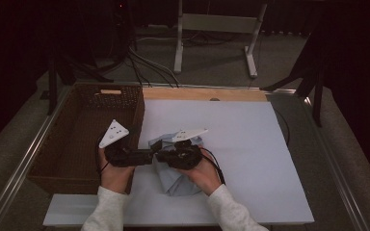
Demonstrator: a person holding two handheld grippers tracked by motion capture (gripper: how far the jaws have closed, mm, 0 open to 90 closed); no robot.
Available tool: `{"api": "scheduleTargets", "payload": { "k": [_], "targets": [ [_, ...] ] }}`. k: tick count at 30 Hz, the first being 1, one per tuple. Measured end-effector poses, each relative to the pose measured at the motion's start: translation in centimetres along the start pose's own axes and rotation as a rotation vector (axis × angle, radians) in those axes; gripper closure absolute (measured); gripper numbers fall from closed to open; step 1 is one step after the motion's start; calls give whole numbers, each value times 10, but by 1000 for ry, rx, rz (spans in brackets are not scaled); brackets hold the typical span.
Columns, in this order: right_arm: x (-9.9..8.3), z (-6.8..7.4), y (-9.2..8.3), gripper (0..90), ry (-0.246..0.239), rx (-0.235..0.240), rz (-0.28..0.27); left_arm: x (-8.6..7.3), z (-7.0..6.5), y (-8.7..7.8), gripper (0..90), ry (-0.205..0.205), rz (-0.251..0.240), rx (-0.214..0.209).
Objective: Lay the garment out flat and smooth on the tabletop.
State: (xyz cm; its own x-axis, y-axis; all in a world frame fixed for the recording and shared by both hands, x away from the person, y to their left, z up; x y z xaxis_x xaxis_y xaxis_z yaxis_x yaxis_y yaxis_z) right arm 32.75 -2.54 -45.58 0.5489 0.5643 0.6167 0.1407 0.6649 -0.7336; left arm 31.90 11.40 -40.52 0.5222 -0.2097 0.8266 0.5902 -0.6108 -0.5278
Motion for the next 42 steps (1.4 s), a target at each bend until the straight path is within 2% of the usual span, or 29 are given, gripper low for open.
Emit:
{"api": "scheduleTargets", "payload": {
  "k": [8, 15, 22, 32, 42],
  "targets": [
    [-4, -8, -5, 752, 14, -33, -8, -1, -1, 2, 2, 0, 7, -3],
    [-5, -19, -17, 502, 23, -98, -37, -1, -2, 4, 2, 3, 9, -8],
    [-9, -32, -30, 357, 41, -162, -52, -1, -2, 4, 1, 4, 10, -11],
    [-21, -50, -38, 291, 70, -220, -44, -2, -2, 5, 2, 5, 12, -13],
    [-37, -65, -42, 254, 101, -257, -28, -2, -3, 7, 1, 8, 19, -16]
  ]
}}
Point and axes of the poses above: each handheld gripper's, and its own axes: y roughly forward along the jaws, x roughly out of its top, z roughly to its left, the point moved 5 cm from there along y, roughly forward along the jaws, and after that the axes turned 15 degrees about z, right-handed, at the moved point
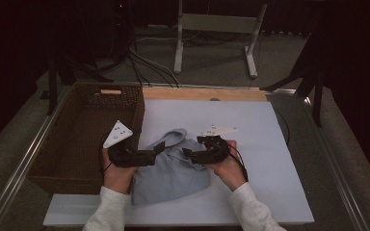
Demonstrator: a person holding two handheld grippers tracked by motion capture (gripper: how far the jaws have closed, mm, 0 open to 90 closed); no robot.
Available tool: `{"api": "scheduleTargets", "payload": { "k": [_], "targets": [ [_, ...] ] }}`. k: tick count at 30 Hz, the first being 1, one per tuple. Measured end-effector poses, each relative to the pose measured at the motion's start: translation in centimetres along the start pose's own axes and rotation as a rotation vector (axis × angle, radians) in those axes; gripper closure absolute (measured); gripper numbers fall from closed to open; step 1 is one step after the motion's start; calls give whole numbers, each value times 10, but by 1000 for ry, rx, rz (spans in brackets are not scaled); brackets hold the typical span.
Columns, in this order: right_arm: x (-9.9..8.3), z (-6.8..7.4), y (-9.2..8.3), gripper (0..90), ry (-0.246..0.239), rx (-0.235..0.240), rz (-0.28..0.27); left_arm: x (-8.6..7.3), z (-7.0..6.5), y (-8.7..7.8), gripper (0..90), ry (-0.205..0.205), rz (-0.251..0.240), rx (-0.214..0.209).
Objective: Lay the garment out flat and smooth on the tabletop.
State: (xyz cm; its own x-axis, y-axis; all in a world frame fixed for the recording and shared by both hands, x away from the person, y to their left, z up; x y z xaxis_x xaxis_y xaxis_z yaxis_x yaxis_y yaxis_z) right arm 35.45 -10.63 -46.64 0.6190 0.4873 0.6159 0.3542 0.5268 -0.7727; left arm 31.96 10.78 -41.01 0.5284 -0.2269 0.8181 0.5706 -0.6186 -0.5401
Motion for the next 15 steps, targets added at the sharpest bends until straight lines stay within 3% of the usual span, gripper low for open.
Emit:
{"api": "scheduleTargets", "payload": {
  "k": [14, 15],
  "targets": [
    [-25, -18, 6, 186, 48, -36, 38, 0, -1, 0, 1, -1, -3, -1],
    [-30, -22, 10, 159, 58, -46, 60, 0, -1, 0, 1, -2, -4, -2]
  ]
}}
Point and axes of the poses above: each handheld gripper's, and its own axes: y roughly forward along the jaws, x roughly out of its top, z roughly to its left, the point moved 5 cm from there along y, roughly forward along the jaws, and after that the axes turned 15 degrees about z, right-handed, at the moved point
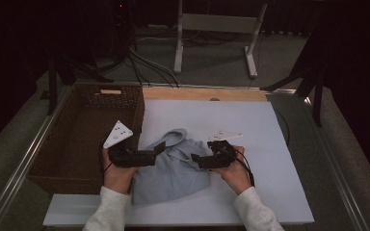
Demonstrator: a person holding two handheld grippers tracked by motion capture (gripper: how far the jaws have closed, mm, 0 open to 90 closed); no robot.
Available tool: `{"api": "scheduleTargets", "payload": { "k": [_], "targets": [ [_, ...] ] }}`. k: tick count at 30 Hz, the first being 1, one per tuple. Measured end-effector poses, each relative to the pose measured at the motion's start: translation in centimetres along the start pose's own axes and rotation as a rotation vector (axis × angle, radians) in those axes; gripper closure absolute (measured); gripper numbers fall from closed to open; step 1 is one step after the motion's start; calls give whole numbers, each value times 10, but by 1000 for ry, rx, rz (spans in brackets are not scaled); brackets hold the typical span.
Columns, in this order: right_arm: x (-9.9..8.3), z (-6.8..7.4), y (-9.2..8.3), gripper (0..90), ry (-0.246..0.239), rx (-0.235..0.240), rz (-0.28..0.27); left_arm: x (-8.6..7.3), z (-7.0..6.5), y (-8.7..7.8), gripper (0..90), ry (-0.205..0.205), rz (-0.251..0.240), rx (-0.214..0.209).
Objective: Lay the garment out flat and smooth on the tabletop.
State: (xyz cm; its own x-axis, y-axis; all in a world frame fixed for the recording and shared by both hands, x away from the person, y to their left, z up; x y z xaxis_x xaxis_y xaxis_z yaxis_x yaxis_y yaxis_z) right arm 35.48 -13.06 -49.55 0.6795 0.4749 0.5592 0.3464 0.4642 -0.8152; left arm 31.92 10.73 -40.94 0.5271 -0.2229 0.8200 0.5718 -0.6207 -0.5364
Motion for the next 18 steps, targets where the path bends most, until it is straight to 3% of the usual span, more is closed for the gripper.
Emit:
{"api": "scheduleTargets", "payload": {
  "k": [13, 18],
  "targets": [
    [-7, -6, 19, 102, 18, -4, 87, 0, 0, -1, 1, 4, 0, -1],
    [-13, -10, 28, 105, 52, 11, 121, 0, 0, 0, 2, 3, 0, -1]
  ]
}}
Point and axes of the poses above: each handheld gripper's, and its own axes: y roughly forward along the jaws, x roughly out of its top, z roughly to its left, the point moved 5 cm from there along y, roughly forward along the jaws, and after that the axes turned 15 degrees about z, right-handed, at the moved point
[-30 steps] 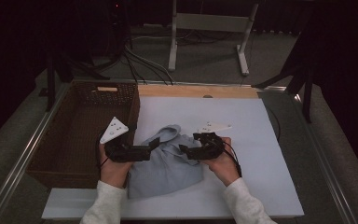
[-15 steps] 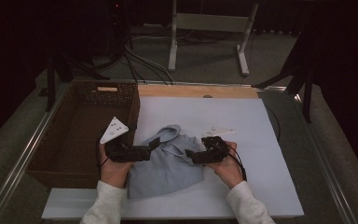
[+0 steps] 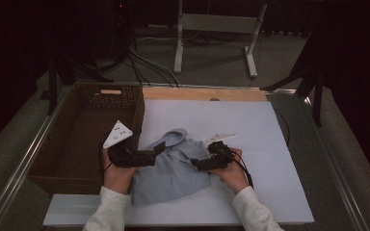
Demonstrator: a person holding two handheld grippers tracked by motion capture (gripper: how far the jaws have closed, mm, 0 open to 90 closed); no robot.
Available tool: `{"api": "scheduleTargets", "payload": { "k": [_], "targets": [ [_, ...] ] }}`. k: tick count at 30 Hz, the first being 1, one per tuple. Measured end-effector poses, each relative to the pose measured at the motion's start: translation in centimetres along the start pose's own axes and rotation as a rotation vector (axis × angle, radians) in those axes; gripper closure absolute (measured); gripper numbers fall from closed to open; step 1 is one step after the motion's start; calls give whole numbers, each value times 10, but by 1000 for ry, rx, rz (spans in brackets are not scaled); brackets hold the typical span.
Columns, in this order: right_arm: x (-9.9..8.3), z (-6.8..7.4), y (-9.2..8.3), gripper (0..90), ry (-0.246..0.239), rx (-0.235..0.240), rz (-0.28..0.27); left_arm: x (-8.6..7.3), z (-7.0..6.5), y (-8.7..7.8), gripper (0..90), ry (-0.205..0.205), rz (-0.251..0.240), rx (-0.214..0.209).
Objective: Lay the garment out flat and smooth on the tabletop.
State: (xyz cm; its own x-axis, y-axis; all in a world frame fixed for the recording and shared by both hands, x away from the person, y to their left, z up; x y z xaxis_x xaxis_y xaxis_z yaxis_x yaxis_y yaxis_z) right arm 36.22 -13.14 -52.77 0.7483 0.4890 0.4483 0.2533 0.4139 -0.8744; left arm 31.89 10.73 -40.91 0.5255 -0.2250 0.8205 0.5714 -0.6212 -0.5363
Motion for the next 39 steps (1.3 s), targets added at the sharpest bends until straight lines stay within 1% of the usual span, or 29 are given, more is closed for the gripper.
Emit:
{"api": "scheduleTargets", "payload": {
  "k": [3, 6, 9, 12, 15, 19, 20, 21, 23, 25, 29, 39],
  "targets": [
    [-2, -3, 5, 135, 25, 21, 18, 0, 0, 1, 2, 3, 4, 0],
    [-1, -4, 9, 161, 30, 29, 29, 0, -1, 1, 2, 4, 4, -2],
    [0, -4, 13, 203, 42, 38, 49, 0, 0, 1, 1, 3, 4, -1],
    [-1, -4, 16, 272, 48, 50, 59, 0, 0, 1, 2, 2, 3, -1],
    [0, -2, 14, 391, 46, 62, 58, 0, 0, 1, 2, 2, 4, -2],
    [0, 0, 11, 554, 28, 66, 60, -1, -1, 2, 2, 4, 7, -3],
    [0, 1, 10, 606, 23, 61, 59, -1, -1, 3, 2, 3, 8, -4],
    [-1, 1, 8, 656, 17, 56, 54, -1, -1, 3, 2, 3, 8, -4],
    [-1, 0, 5, 739, 5, 63, 44, -1, -1, 4, 1, 4, 12, -5],
    [-2, 1, 2, 785, -4, 59, 41, -2, -1, 4, 2, 3, 14, -5],
    [-4, 4, -2, 800, -36, 36, 36, -1, -1, 4, 2, 4, 12, -6],
    [-9, 5, -9, 804, -48, 10, 26, -1, -1, 2, 2, 3, 7, -5]
  ]
}}
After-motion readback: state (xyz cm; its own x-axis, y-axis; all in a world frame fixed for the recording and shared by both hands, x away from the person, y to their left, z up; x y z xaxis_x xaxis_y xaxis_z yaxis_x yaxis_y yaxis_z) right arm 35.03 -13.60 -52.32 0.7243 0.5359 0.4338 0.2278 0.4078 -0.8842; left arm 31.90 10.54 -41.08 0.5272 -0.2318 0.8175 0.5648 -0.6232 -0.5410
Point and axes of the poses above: each handheld gripper's, and its own axes: y roughly forward along the jaws, x roughly out of its top, z roughly to its left, the point moved 5 cm from there along y, roughly forward along the jaws, and after that the axes turned 15 degrees about z, right-handed, at the moved point
